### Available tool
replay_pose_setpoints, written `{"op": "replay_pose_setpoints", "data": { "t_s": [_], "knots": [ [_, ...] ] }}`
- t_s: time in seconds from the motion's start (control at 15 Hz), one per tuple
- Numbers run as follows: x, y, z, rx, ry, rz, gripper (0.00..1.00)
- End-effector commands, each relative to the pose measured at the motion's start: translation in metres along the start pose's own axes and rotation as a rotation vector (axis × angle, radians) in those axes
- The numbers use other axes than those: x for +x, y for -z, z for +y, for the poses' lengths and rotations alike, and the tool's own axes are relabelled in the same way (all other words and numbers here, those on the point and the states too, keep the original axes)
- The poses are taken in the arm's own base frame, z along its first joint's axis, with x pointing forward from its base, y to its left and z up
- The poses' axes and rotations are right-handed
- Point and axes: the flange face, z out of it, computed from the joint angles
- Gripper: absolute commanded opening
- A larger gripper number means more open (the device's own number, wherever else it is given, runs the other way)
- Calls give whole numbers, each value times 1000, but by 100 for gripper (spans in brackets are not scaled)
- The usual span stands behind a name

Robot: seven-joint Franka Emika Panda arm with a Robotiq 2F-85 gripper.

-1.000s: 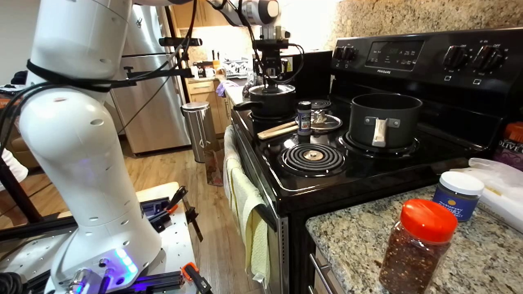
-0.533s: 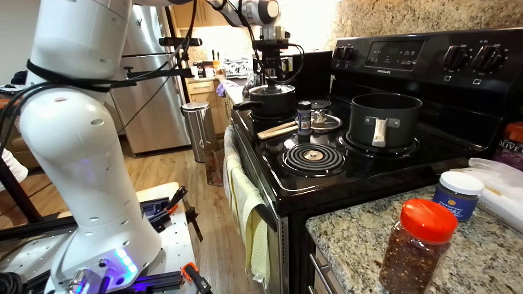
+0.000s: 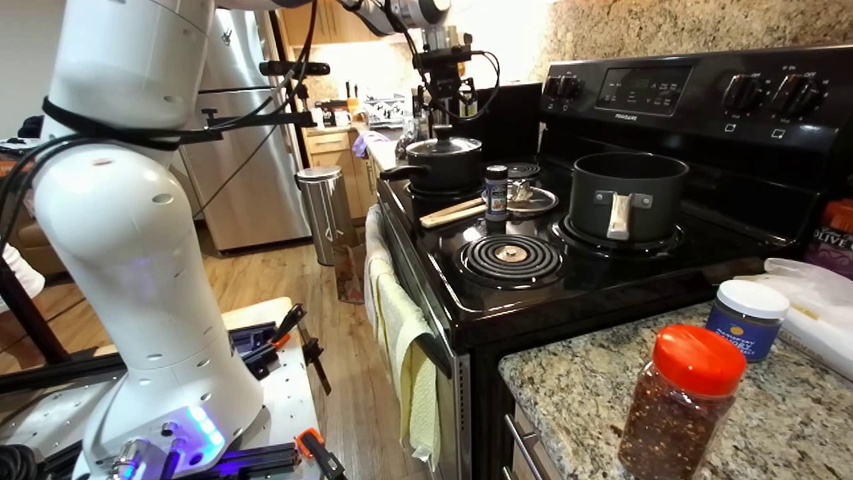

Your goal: Put the top lid on the stove onto the black pot

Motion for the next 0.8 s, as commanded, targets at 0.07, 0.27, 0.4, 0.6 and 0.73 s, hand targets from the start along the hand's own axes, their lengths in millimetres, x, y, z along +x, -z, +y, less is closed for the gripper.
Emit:
{"op": "replay_pose_setpoints", "data": {
  "t_s": [0.07, 0.27, 0.4, 0.6, 0.73],
  "knots": [
    [-2, 39, -1, -69, -38, 15, 100],
    [-15, 56, 2, -77, -73, 27, 100],
    [-31, 64, 4, -90, -124, 26, 100],
    [-59, 72, 5, -110, -197, 22, 100],
    [-82, 79, 3, -120, -254, 26, 100]
  ]
}}
